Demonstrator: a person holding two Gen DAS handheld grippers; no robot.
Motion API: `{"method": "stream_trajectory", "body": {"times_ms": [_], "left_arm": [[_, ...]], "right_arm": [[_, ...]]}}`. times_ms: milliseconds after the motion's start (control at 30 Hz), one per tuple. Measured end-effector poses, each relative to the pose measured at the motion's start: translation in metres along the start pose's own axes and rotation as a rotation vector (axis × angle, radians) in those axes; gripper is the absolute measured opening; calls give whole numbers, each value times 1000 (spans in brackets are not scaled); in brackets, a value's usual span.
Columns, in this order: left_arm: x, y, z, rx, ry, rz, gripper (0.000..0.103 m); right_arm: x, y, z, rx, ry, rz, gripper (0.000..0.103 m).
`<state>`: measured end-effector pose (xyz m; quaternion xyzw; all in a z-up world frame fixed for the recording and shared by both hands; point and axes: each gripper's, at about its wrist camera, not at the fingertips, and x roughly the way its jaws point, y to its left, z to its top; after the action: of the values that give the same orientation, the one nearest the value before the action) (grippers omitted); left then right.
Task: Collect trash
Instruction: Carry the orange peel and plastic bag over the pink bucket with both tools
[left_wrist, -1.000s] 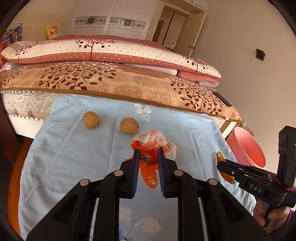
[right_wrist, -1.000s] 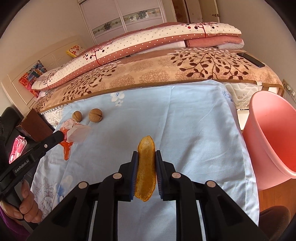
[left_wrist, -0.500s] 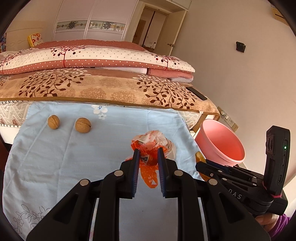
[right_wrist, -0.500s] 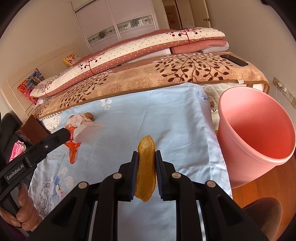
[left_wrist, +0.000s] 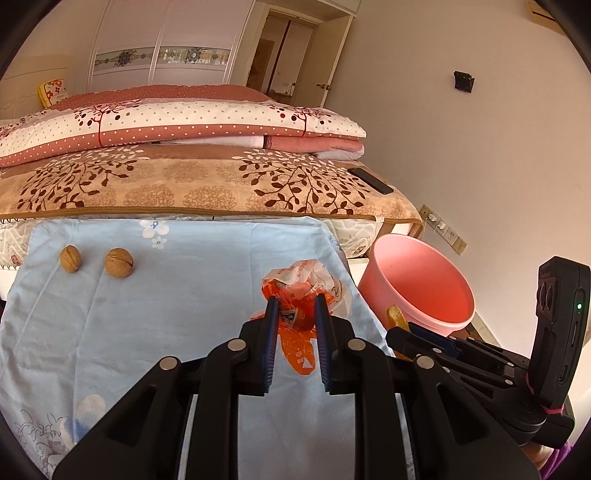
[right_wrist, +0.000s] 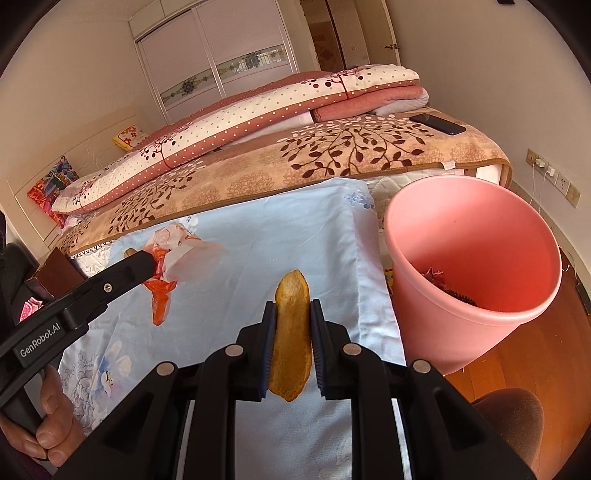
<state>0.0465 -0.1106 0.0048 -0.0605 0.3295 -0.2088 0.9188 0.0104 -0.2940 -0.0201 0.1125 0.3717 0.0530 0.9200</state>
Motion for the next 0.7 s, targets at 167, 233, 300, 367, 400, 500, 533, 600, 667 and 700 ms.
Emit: {"method": "stream_trajectory", "body": {"times_ms": [167, 233, 300, 367, 400, 500, 533, 600, 667, 700], "left_arm": [[10, -18, 4, 27, 3, 0, 19], [14, -26, 6, 41, 4, 2, 19], [18, -34, 7, 57, 3, 4, 19], [22, -43, 8, 77, 2, 6, 19], [24, -47, 8, 85, 1, 8, 19], [30, -61, 11, 104, 1, 5, 19], [32, -65, 12, 110, 0, 4, 19], [37, -75, 14, 126, -3, -2, 19], [41, -85, 16, 138, -8, -9, 19], [43, -90, 17, 145, -9, -13, 19]], "right_arm": [[-10, -16, 4, 18, -29, -24, 17], [-12, -24, 6, 33, -36, -30, 18], [-15, -32, 7, 47, -43, -36, 18], [-18, -39, 9, 57, -53, -44, 18], [-20, -43, 10, 62, -59, -49, 18], [-26, -55, 14, 71, -78, -65, 18], [-28, -59, 16, 75, -85, -72, 18], [-32, -69, 19, 85, -96, -85, 18], [-36, -79, 23, 95, -106, -99, 18], [-37, -84, 25, 99, -110, -106, 18]]}}
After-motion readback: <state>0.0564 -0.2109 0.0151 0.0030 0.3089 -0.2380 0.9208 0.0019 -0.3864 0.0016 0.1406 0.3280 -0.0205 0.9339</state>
